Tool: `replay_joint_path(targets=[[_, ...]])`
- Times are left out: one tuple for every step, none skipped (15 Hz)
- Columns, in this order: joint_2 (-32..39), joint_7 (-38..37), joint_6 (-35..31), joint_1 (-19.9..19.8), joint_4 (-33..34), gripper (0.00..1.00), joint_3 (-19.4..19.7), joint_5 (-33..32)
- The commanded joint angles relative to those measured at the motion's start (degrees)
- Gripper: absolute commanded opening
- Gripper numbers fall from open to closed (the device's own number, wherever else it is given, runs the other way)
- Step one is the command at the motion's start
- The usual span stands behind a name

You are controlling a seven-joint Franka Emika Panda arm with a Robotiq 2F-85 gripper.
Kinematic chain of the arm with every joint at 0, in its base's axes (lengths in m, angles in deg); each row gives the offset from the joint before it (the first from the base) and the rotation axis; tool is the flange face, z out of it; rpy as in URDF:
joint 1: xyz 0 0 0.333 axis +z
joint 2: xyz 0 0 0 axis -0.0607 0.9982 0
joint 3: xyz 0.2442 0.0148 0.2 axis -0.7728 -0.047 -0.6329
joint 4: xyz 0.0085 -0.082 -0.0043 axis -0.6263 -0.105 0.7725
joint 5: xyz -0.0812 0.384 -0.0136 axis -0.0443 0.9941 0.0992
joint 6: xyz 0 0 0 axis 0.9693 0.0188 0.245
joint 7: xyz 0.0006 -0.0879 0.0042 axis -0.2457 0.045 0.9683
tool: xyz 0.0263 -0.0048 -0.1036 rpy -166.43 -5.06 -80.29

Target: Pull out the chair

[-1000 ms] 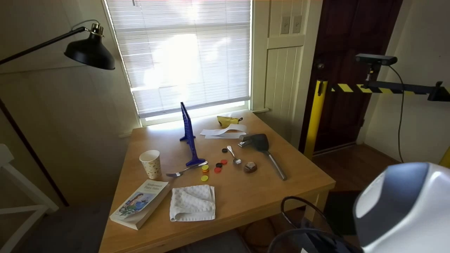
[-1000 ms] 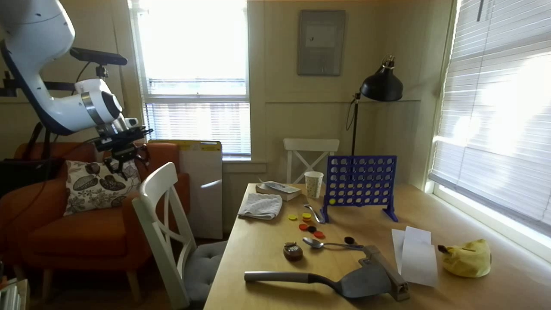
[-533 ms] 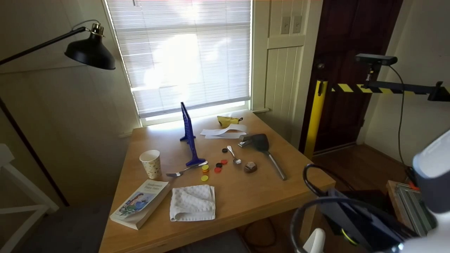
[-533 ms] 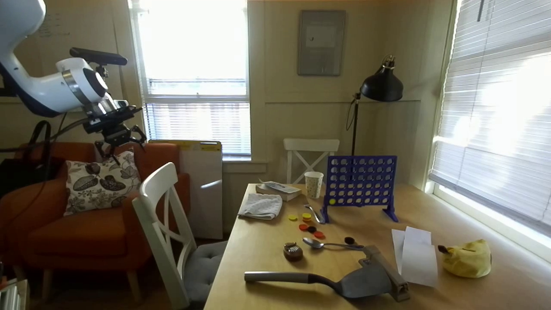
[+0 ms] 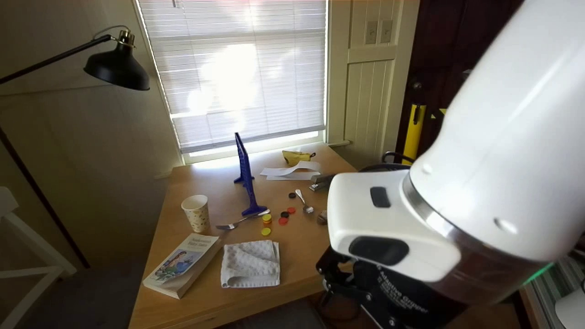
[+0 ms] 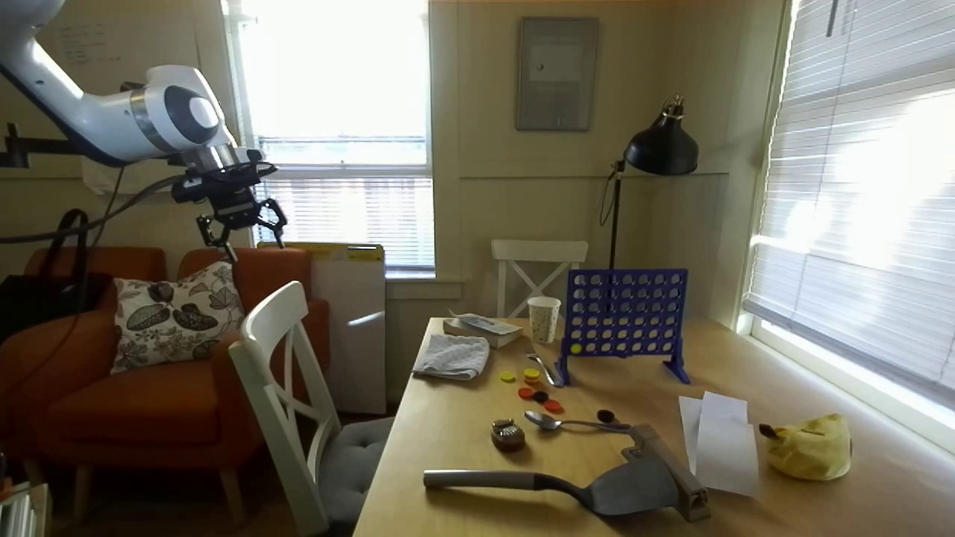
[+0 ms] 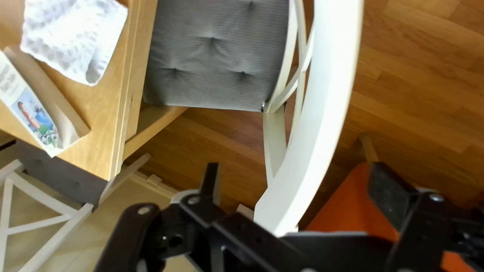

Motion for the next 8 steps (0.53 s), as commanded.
replay_joint_path(targets=[[-6.98, 5.79, 7.75, 4.19, -0.62, 1.00, 5.63, 15.80], [-12.20, 5.33, 10.52, 0.65, -2.48, 1.00, 3.90, 19.39], [-14.41, 5.12, 12.38, 0.78, -2.87, 1.00, 5.17, 22.58], [-17.20, 2.86, 14.39, 0.07, -3.31, 1.00, 5.92, 23.40], [-20.32, 1.56, 16.40, -0.57, -3.91, 1.00, 6.87, 24.32], [-23.47, 0.70, 18.55, -1.11, -4.46, 1.00, 8.04, 25.45], [-26.57, -0.89, 21.07, -1.91, -4.64, 1.00, 8.96, 25.60], [-29.61, -1.90, 23.71, -2.57, -5.15, 1.00, 10.22, 26.23]])
